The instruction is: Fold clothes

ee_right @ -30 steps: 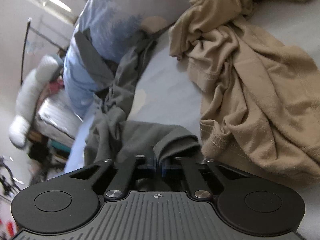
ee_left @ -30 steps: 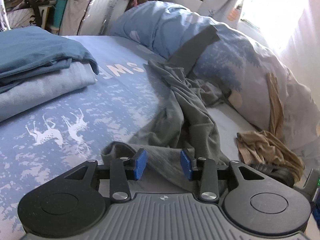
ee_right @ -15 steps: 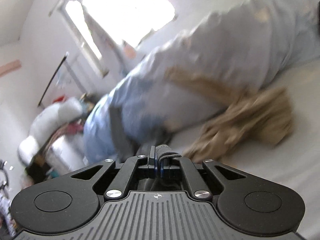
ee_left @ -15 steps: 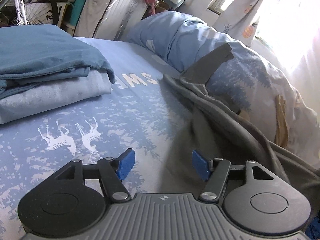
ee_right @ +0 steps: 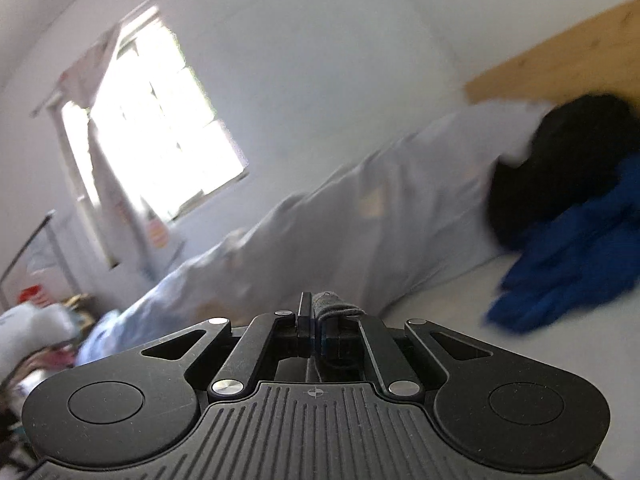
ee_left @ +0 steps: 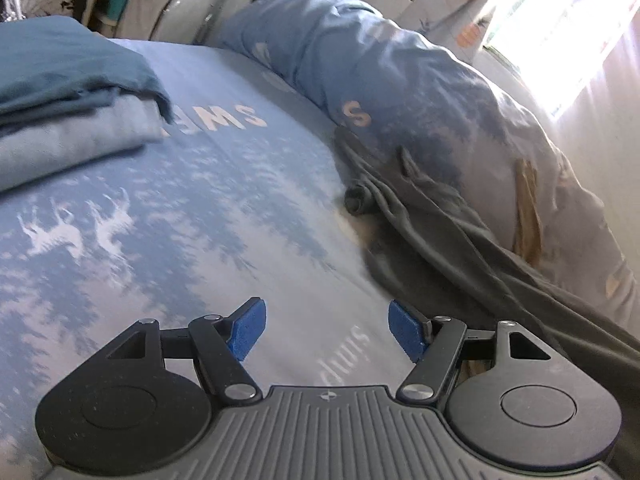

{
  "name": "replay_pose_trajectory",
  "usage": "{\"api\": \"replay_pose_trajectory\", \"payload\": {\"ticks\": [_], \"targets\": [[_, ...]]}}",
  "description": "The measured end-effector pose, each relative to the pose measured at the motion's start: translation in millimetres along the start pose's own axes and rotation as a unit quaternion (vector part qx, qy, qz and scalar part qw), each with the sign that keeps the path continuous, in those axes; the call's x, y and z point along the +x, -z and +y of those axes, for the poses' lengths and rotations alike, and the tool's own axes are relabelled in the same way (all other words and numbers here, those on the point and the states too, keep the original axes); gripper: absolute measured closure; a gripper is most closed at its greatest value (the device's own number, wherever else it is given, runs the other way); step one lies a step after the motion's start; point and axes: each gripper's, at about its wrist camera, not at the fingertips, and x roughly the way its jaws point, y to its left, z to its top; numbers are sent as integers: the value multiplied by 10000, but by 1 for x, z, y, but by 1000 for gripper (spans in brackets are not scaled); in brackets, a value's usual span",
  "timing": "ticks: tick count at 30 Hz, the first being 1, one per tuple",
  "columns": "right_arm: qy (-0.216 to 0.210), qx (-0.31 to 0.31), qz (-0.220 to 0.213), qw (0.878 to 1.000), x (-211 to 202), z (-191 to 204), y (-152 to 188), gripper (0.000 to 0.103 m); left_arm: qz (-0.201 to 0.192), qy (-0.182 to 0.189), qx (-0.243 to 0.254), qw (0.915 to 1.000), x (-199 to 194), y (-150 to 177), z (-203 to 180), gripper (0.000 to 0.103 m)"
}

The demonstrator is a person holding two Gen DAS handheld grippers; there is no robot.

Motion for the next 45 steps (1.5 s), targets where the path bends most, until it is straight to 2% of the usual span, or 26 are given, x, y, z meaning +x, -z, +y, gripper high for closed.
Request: {"api": "replay_pose_trajectory", "payload": {"ticks": [2,6,9,10,13,14,15,16,17,18,19,21,23,27,29,31,34,38,39,41,43,45], "targets": [[323,-34,-169,9993,-18,-24,-17,99,85,88,15,9999,3,6,-9,28],[1008,127,-170,9947,-42,-89,-40,99,239,243,56,9994,9,20,-30,28],[1364,485,404,9886,-34,-140,-42,98,362,361,152,9986,15,31,-48,28],[1448,674,754,9843,-27,-158,-39,98,403,401,202,9982,17,35,-54,28],[1512,1026,1325,9742,-16,-192,-25,97,475,502,371,9969,23,47,-71,27],[1559,1047,1413,9720,-16,-198,-21,94,500,525,397,9966,25,50,-76,26],[1623,1060,1488,9697,-16,-204,-17,89,527,550,377,9964,27,53,-80,26],[1771,1038,1504,9671,-17,-208,-13,67,571,594,319,9961,30,56,-84,26],[1923,1015,1498,9645,-19,-212,-10,35,616,651,272,9956,33,59,-87,26],[2076,987,1388,9633,-23,-216,-9,23,654,701,267,9950,36,61,-91,26],[2142,959,1263,9638,-28,-220,-9,17,683,729,294,9946,38,63,-94,26],[2154,915,1185,9650,-33,-221,-7,17,716,789,433,9934,39,69,-101,26],[2067,740,1202,9682,-32,-211,-4,17,735,799,533,9927,41,74,-103,25],[1500,-249,1520,9766,-12,-152,15,17,769,674,389,9940,45,70,-93,25],[1064,-725,1752,9761,8,-115,30,17,778,641,241,9946,46,66,-86,25],[584,-1285,2037,9688,30,-71,52,17,747,611,158,9952,47,60,-80,25],[-111,-2180,2370,9467,60,-4,89,18,666,593,66,9960,47,50,-72,25],[-727,-3279,2643,9041,99,72,145,21,609,536,-168,9966,48,37,-58,25],[-812,-3501,2704,8932,108,86,158,23,594,528,-228,9966,48,34,-55,25],[-933,-3894,2801,8725,125,106,181,37,565,515,-331,9965,49,29,-49,25],[-971,-4177,2883,8561,140,118,196,37,607,525,-479,9956,50,26,-43,25],[-879,-4370,2869,8480,152,123,204,37,681,599,-623,9939,52,25,-39,25]]}}
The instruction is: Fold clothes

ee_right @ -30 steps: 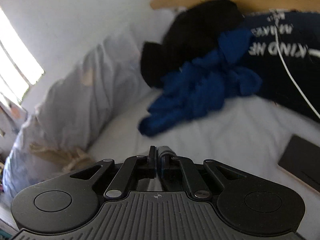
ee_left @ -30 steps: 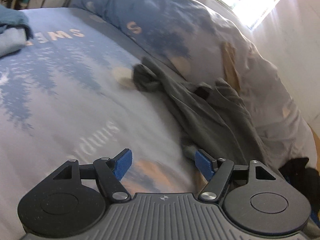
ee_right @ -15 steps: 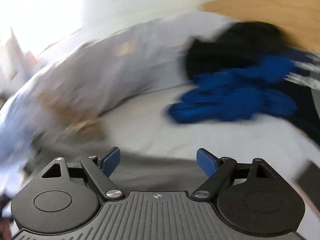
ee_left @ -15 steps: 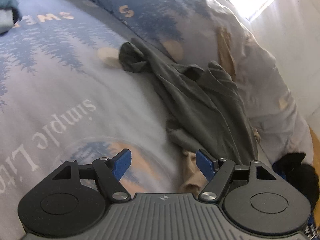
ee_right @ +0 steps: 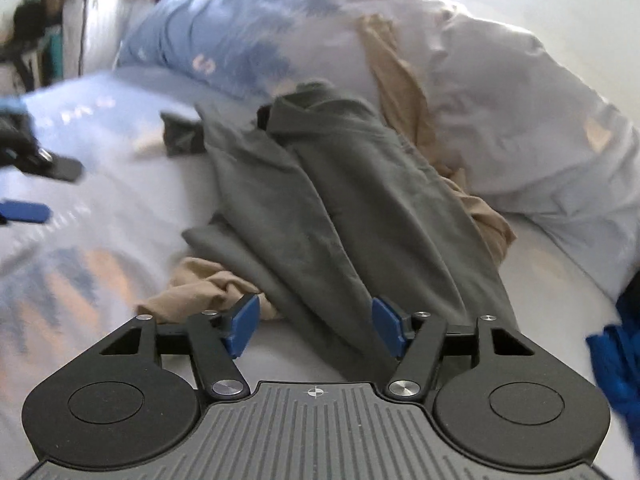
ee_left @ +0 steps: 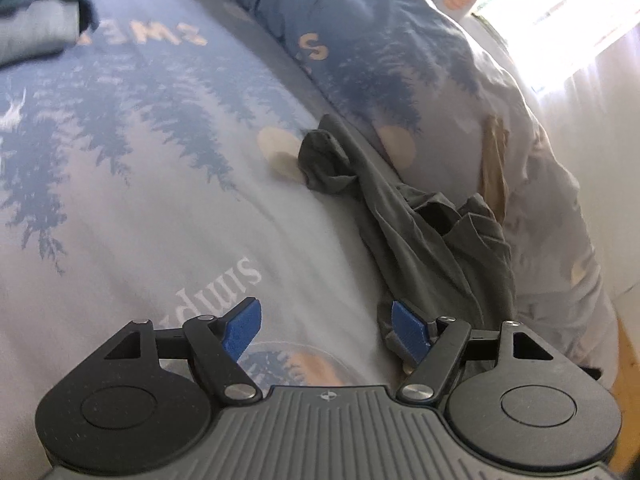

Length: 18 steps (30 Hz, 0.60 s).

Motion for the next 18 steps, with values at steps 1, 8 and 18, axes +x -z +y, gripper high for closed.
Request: {"api": "replay_pose_trajectory", "payload": {"ticks": [1,8,18], "targets": [[93,-73,22,9999,6,2,-2,37,20,20,-15,10000,0,0,1,25],[328,-349,270,9985,31,8,1,93,86,-28,54,9999,3,-3,3,25],[-328,-992,-393,9938,-78,67,17,96,-495,834,198,9951,-23,-19,2,24]]}}
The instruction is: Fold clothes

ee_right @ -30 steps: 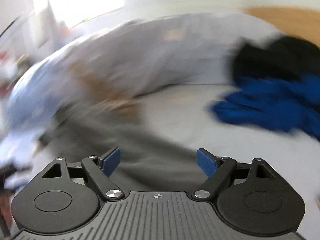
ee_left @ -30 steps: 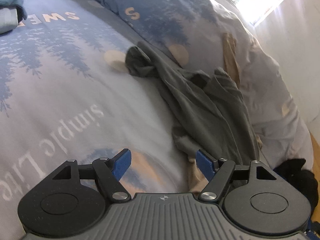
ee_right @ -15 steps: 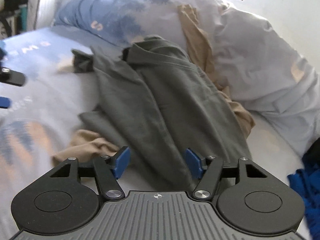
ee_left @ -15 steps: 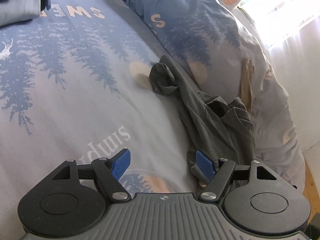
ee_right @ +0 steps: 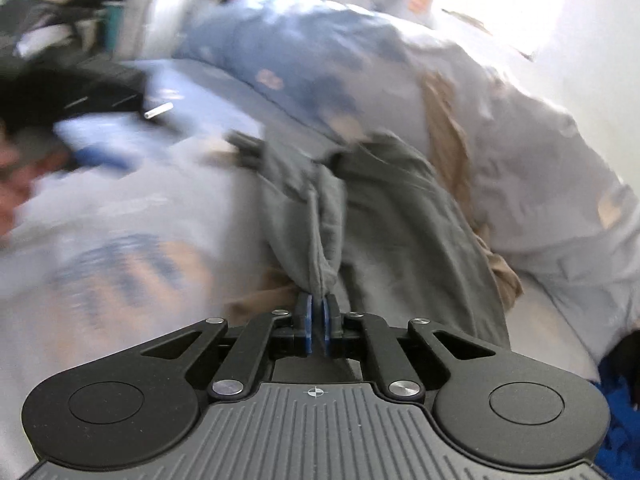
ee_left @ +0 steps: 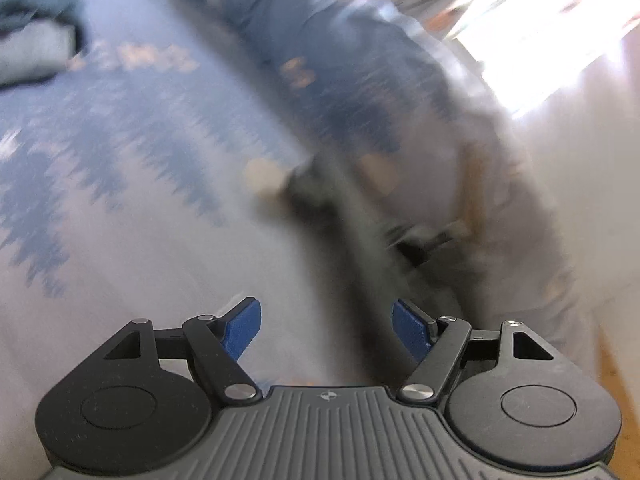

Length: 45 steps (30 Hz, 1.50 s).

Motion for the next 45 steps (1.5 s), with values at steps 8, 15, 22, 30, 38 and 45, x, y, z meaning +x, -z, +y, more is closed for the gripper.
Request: {"api": "replay_pose_trajectory", "payload": {"ticks": [8,15,22,30,38,45], "targets": [[-1028,-727,180,9919,-74,78,16,99,-557,654,384,9956,-24,-13,-12,13],[-1533,-248,850,9842,-137,90,30,97,-265,173,256,9992,-14,-18,-2,13],[-2070,-101,820,9748,-158,83,14,44,-542,-547,-163,9969,-22,-26,21,13],[-1424,-109,46,9897,-86,49,-56,43,-732,-1100,-667,9890,-32,-36,43,13],[-1120,54,406,9929,62,54,-76,49,-699,-1177,-826,9871,-36,-47,54,13],[-833,412,678,9934,97,47,-52,94,-420,-1059,-699,9910,-24,-44,48,13]]}}
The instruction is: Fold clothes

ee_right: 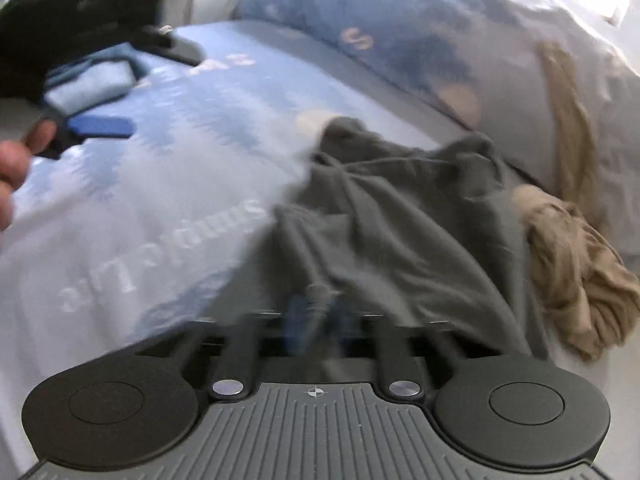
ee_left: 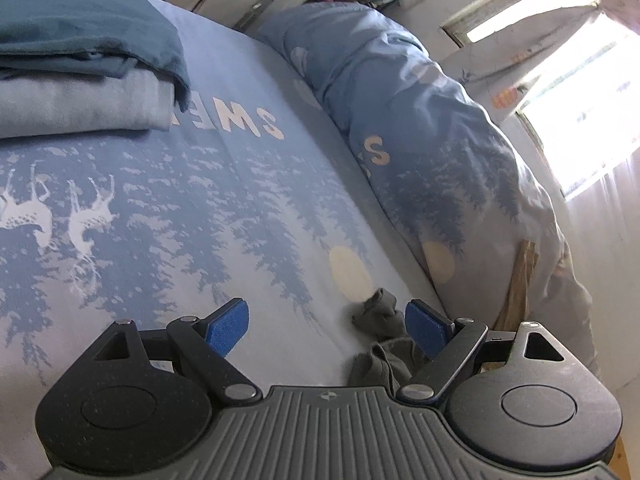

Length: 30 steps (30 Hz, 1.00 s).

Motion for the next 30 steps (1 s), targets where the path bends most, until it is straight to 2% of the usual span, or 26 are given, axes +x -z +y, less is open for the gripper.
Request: {"api": "replay_pose_trajectory", "payload": {"ticks": [4,7,10,12,14,15,17,18,20,24,26,30], "targets": [[263,1059,-429,9931,-26,-45,23,95,577,238,490,9968,17,16,-19,13],[387,2098,-533,9755,-46,-93,54,94,825,412,1130,9893,26,34,-41,13],[331,2935,-306,9549,-49,-132,90,87,1103,752,1942,9718,31,57,-69,13],[466,3275,-151,9436,-51,-149,110,87,1221,900,2558,9548,33,77,-89,13],[635,3419,-160,9375,-58,-156,127,82,1314,964,2972,9408,37,93,-103,13],[689,3462,-194,9354,-62,-158,134,77,1371,969,3073,9367,40,101,-108,13],[765,3488,-291,9336,-72,-159,146,64,1476,934,3072,9355,47,113,-112,13],[791,3468,-394,9338,-77,-157,150,61,1524,881,3049,9360,51,118,-113,13],[709,3405,-651,9353,-89,-151,156,51,1552,753,2954,9397,59,125,-112,13],[564,3366,-975,9349,-102,-142,168,48,1576,647,2438,9548,67,131,-105,13],[456,3324,-1096,9356,-105,-139,172,47,1638,757,2250,9575,72,132,-101,13],[202,3404,-1338,9305,-115,-134,181,46,1617,1194,2137,9560,76,134,-98,13]]}}
